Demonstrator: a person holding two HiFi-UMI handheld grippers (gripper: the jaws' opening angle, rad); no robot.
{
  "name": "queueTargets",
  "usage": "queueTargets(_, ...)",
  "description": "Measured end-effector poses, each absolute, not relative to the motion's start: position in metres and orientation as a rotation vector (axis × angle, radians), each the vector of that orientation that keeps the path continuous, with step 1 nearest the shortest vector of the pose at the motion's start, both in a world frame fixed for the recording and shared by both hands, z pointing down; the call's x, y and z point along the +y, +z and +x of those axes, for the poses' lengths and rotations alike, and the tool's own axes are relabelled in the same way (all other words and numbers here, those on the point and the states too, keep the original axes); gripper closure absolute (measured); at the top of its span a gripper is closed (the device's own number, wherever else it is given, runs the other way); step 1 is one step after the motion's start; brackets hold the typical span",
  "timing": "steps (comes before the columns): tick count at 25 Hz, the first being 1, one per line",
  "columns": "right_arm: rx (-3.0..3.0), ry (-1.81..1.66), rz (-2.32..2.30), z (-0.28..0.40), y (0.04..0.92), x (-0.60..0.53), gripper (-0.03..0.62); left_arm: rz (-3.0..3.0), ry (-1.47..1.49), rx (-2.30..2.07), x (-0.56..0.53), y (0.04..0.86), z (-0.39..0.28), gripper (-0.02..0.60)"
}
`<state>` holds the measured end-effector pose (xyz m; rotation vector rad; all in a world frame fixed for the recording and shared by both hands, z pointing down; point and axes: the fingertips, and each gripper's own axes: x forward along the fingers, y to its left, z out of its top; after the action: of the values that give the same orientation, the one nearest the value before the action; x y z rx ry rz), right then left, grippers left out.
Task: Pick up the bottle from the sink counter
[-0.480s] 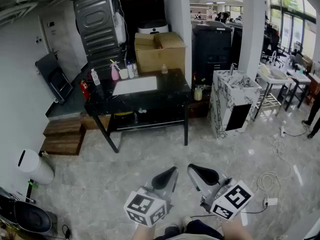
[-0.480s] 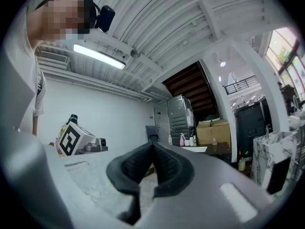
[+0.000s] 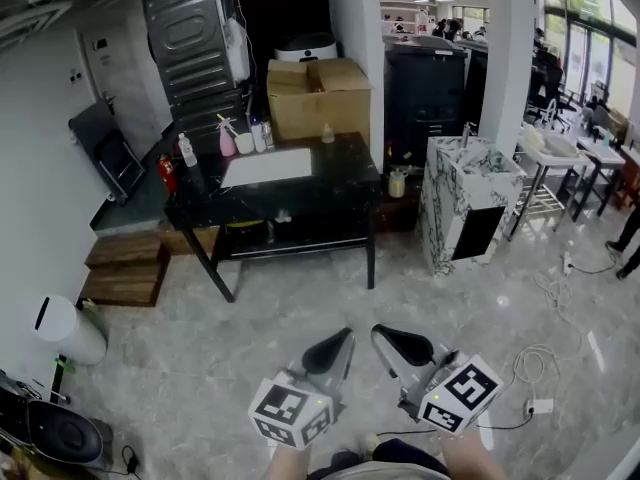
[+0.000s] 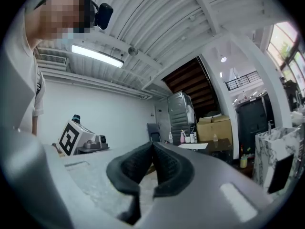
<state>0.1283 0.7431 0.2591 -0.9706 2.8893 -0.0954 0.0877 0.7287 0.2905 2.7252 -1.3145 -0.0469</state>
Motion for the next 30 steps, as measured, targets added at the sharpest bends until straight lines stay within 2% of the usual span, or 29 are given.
queueTargets(5,2.726,-0.301,-0.872,0.151,0.261,0.716,0.591,2.72,-0.072,-1.304,0.711,0.291,0.101,0.575)
queueTargets(12,2.738,-0.363,-0.884,0.171,0.276,0.694,0.591,2.719,-0.152,-1.263,0.7,0.293,0.127,0.575)
queueTargets(18,2.825,-0.289,-0.831,0.16,0.279,0.677,0.591,2.634,-0.166,-1.285,0.675,0.309,0.126,0.575)
queueTargets(30,2.88,-0.33,-0.862,0.129,0.307,0.565,0.591,2.6,-0.186,-1.26,0.564,0.32,0.096,0.575)
